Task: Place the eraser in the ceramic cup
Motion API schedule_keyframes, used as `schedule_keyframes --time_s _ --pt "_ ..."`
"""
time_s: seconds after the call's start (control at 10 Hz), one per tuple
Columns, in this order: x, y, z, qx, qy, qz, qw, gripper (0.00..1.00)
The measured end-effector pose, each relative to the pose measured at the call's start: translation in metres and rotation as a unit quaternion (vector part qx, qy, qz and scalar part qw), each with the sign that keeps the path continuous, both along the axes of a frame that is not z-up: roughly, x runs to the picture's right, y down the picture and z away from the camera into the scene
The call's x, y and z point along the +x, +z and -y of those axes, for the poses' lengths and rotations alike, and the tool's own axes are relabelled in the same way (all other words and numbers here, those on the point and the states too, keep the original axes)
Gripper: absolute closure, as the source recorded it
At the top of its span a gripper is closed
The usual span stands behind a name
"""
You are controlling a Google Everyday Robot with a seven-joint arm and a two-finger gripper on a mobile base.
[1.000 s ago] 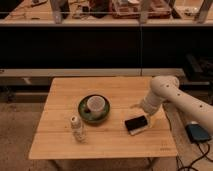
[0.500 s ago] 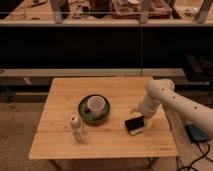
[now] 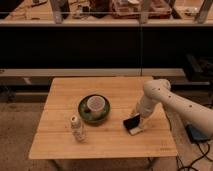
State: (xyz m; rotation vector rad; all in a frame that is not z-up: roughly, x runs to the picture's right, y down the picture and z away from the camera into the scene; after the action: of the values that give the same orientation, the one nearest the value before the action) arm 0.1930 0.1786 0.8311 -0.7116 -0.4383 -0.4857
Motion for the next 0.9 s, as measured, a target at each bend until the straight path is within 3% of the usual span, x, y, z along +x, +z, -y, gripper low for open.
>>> schedule_keyframes --time_s 0.2,0.4,0.7,0.9 --pt "0.004 0.000 0.000 0.000 -0.003 -0.005 1.0000 0.68" --pt "0.006 -0.006 0.010 0.014 -0.003 -0.006 0.9999 0.68" --pt "-0.017 -0.036 0.056 0.071 0.013 0.032 0.9968 0.68" --pt "-0.047 -0.064 0.096 0.117 0.008 0.073 0.9904 0.68"
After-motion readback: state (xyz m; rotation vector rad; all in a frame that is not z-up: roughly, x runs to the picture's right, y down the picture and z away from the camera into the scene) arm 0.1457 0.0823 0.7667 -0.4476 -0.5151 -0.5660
